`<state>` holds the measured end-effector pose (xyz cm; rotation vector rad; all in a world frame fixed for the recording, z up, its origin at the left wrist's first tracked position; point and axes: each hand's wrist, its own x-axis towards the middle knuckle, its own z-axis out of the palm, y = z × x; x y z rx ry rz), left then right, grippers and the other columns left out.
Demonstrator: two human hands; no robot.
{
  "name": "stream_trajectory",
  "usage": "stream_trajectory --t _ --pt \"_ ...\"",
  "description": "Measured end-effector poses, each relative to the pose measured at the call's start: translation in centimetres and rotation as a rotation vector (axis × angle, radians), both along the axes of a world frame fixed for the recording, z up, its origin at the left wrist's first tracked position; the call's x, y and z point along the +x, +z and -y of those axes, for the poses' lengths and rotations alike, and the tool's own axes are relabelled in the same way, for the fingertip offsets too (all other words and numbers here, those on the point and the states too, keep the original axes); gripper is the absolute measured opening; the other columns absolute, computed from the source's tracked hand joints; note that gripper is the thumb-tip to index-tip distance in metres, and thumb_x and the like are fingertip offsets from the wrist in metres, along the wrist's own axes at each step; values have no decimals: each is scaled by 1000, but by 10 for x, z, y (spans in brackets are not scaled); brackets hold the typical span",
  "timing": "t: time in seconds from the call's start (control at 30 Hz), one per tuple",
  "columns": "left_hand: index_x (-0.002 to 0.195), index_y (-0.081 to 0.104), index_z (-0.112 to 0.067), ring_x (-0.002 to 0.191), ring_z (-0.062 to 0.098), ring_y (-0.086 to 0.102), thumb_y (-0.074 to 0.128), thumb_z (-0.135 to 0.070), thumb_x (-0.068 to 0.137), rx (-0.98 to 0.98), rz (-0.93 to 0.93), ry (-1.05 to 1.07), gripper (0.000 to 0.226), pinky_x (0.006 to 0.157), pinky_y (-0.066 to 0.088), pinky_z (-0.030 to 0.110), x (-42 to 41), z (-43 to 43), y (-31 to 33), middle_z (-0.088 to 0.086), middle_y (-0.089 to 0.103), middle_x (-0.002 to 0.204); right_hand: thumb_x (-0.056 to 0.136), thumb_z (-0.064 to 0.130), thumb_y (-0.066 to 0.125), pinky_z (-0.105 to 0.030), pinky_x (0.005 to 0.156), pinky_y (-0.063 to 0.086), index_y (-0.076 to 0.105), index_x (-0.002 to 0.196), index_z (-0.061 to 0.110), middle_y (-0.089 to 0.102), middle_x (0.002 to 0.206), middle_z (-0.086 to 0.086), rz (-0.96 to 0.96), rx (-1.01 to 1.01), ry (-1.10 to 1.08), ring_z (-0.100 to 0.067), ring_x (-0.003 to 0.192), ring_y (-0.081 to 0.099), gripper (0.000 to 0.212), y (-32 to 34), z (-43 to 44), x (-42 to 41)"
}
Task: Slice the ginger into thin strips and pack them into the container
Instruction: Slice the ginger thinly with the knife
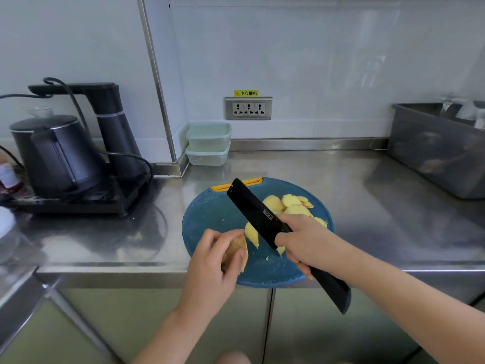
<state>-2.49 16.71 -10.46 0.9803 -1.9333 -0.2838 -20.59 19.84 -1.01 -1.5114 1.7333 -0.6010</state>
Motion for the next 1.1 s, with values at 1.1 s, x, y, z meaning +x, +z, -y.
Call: stream_trajectory --t 1.1 --pt "134 54 -17 89 -2 48 46 -38 92 -58 22 7 47 77 39 4 0 0 -4 -10 44 92 96 19 44 -36 58 47 47 95 9 51 59 -11 -96 16 52 -17 33 46 10 -13 -15 16"
